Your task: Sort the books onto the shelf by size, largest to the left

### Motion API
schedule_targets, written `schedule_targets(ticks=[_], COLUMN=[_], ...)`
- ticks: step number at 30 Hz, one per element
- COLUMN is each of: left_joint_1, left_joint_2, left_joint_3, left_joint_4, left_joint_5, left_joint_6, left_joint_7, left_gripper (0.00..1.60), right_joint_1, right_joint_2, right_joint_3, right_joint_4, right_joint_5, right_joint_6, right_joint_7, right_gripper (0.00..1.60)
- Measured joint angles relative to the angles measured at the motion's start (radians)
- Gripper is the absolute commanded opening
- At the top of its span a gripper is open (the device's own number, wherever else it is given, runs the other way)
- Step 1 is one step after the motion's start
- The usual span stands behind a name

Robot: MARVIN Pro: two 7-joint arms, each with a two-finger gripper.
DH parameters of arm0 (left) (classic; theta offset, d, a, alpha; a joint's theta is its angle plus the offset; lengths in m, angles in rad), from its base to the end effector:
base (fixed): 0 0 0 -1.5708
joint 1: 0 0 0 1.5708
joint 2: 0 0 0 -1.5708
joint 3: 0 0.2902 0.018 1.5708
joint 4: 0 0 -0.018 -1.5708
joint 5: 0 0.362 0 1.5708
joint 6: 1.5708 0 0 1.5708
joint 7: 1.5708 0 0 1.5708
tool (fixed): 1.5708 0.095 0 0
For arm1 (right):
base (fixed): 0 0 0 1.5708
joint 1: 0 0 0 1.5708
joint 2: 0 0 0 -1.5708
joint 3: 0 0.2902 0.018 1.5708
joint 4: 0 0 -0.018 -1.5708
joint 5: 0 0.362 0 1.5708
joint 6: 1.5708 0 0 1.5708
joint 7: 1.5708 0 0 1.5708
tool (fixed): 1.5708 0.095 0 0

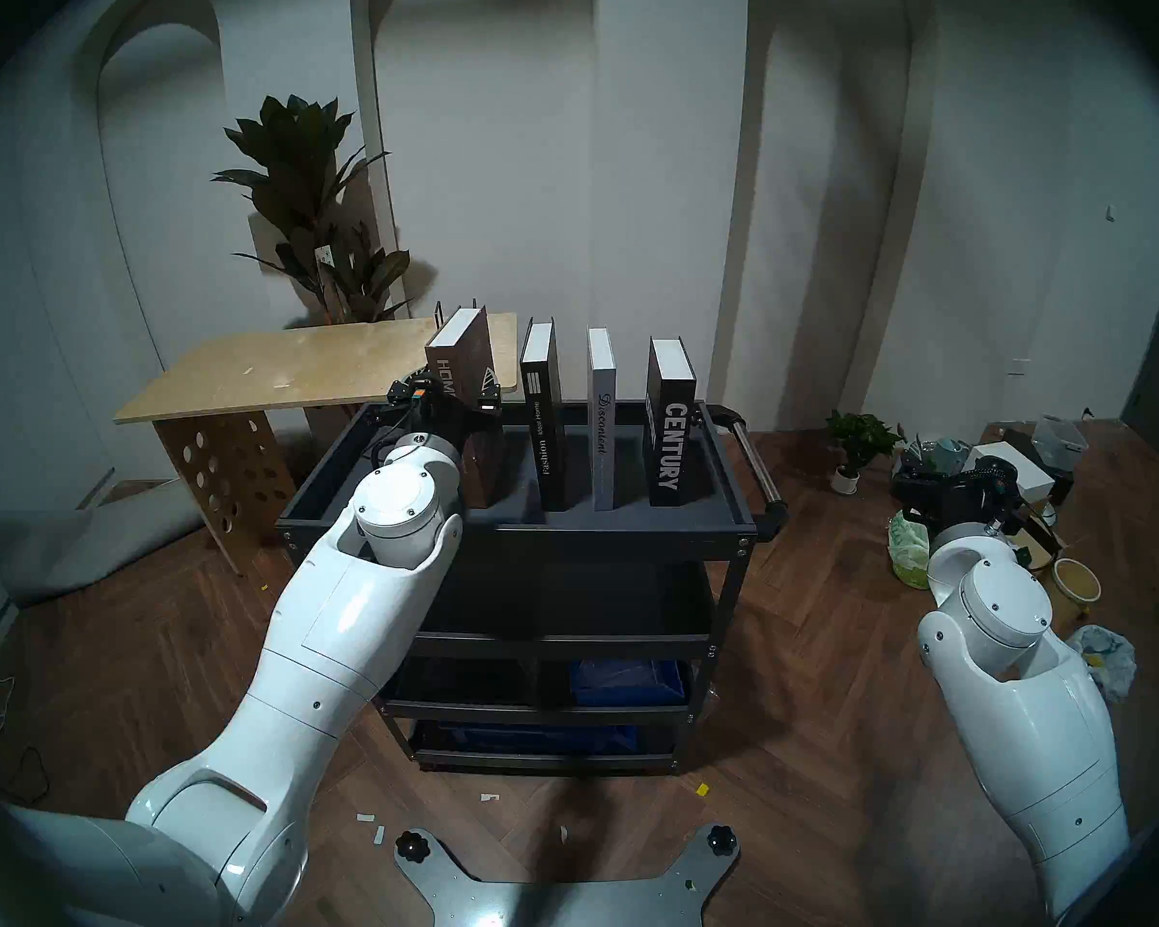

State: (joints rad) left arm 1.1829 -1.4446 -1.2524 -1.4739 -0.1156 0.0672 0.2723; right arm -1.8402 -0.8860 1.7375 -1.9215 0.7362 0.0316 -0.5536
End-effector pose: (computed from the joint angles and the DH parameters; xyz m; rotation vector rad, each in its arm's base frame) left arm 0.5586 -0.0762 -0.1753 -1.9722 0.0957 -2.3995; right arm 0.4039 -0.2042 -0.1907 1.9266 -0.5124 2.0495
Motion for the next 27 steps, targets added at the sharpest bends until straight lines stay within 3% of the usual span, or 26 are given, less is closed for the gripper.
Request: schedule_targets(ticks=[11,27], left_joint_1=[0.043,0.141], left_joint_2=[0.035,0.107], left_joint_3=[-0.011,-0.058], left_joint_4=[-0.117,-0.326], left_joint_5=[0.014,0.014], left_joint_6=[-0.002,-0.063], left_joint_7=[0.013,-0.029], left_gripper=[1.6,1.6], right_joint_1=[0.036,0.075], right_joint_2=[0.001,0.017], right_joint_3=[-0.047,-0.127], right_joint_4=[0.024,0.023], right_joint_5=[-0.001,-0.003], right_joint_6=[0.001,0.004], right_joint_7=[0.011,0.068], right_gripper=[1.6,1.6])
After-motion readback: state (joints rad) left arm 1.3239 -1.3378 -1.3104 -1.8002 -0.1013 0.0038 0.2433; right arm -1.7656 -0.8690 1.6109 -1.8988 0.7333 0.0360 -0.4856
